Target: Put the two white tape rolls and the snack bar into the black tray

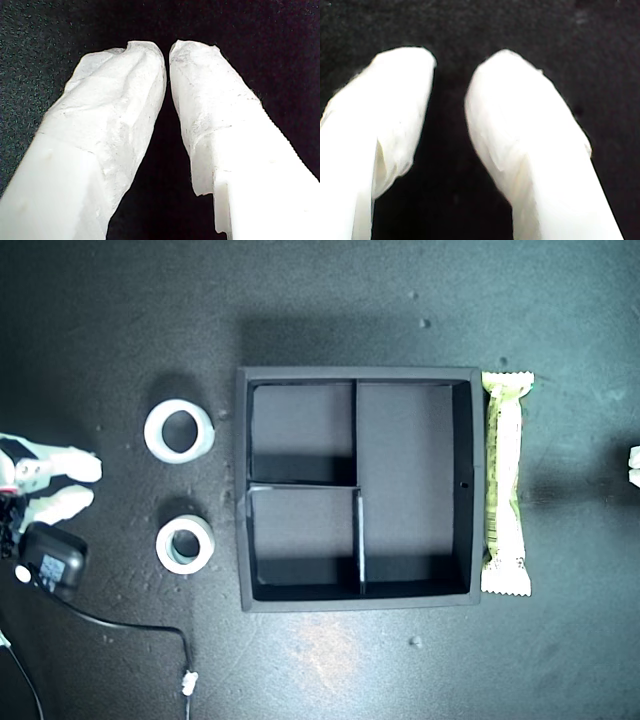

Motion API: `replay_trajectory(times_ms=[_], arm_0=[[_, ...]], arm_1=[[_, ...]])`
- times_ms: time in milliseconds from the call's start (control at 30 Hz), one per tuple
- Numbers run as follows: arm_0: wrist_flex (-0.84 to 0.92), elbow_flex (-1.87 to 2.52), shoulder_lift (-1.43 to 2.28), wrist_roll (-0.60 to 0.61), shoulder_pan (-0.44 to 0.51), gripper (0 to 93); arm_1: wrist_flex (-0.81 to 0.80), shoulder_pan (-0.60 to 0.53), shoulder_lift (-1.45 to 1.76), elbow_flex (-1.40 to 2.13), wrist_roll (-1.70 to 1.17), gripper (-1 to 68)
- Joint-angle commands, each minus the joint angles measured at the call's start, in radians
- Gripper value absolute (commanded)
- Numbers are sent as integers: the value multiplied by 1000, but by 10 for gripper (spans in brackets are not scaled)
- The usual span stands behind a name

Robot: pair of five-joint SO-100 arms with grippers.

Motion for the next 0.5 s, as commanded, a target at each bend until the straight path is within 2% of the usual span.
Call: replay_trajectory(times_ms=[0, 467], arm_0=[[37, 58, 51, 9, 15, 57], [37, 58, 51, -5, 15, 57]], arm_1=[[2, -5, 3, 12, -152, 12], [2, -5, 3, 12, -152, 12]])
